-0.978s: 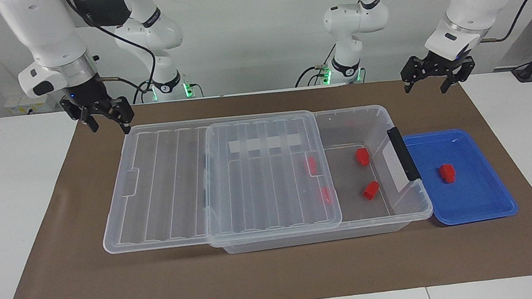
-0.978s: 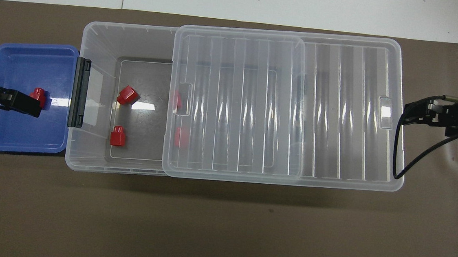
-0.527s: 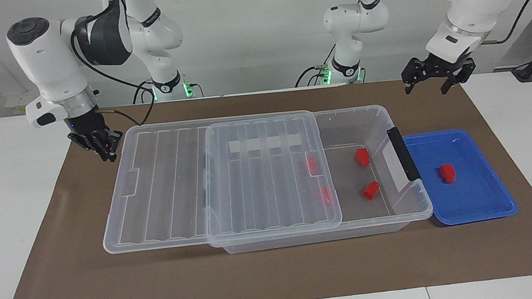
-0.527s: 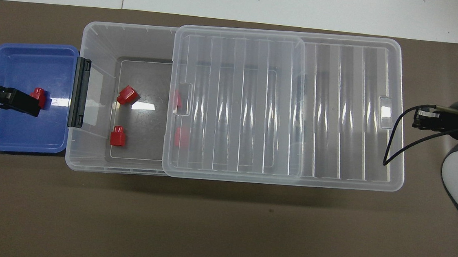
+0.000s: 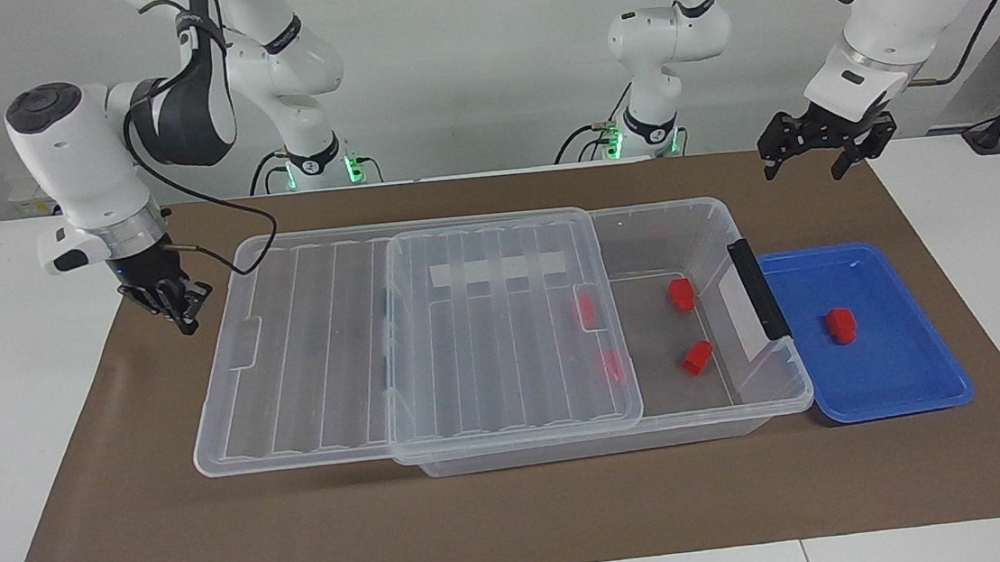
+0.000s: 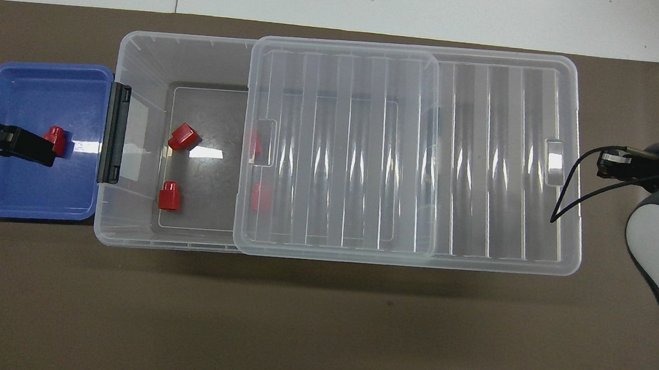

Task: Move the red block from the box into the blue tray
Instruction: 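Slide the clear lid back over the box with the right gripper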

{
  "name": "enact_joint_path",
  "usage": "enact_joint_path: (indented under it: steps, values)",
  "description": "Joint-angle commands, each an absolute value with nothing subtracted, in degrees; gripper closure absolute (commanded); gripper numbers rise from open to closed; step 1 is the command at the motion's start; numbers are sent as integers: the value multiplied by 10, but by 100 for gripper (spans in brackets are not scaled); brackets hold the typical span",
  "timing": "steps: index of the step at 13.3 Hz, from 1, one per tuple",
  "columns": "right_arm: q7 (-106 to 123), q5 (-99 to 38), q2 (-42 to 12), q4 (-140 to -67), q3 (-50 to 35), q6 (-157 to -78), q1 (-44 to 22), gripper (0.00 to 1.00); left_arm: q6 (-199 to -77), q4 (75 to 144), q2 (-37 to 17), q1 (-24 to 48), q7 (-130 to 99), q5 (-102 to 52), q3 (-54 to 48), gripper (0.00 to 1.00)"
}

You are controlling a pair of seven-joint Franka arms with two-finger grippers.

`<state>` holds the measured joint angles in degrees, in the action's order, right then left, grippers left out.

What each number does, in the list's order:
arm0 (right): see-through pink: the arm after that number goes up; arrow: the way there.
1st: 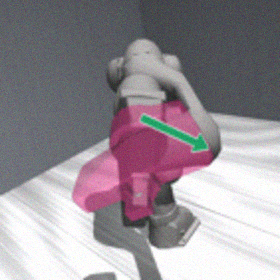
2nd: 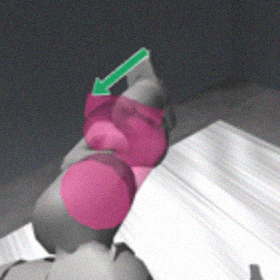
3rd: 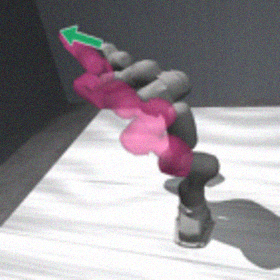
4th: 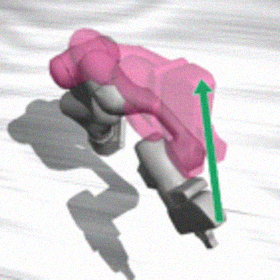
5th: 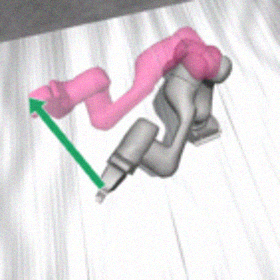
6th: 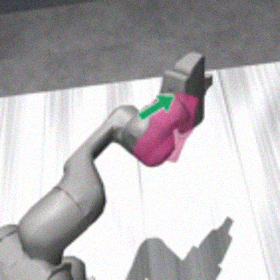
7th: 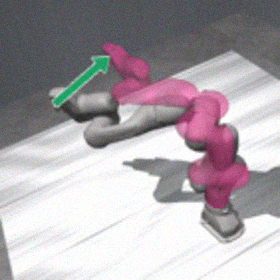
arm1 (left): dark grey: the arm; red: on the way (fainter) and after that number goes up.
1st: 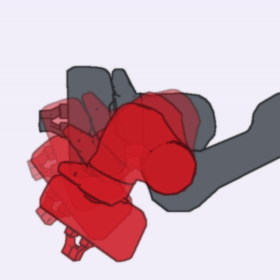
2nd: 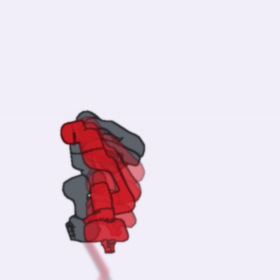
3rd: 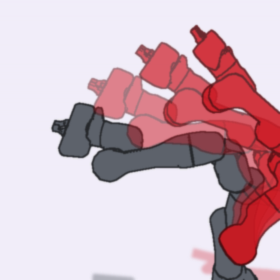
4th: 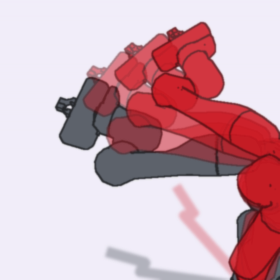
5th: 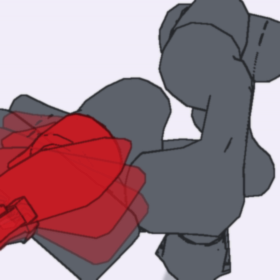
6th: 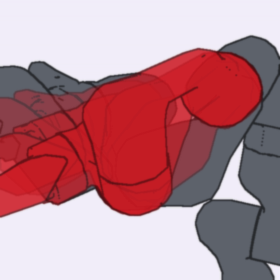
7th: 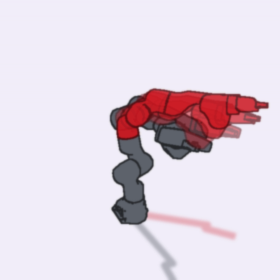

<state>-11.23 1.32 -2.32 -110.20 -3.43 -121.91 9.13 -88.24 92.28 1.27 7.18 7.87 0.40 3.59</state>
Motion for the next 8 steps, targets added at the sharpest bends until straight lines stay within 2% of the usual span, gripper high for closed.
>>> enact_joint_path:
  steps: [1, 8]
  values:
    - [-95, 4, -33, -1106, -39, -1234, 91, 100, -893, 937, 28, 73, 76, 6, 40, 0]
    - [-96, 4, -39, -1098, -45, -1234, 19, 100, -893, 937, 28, 75, 76, 6, 40, 0]
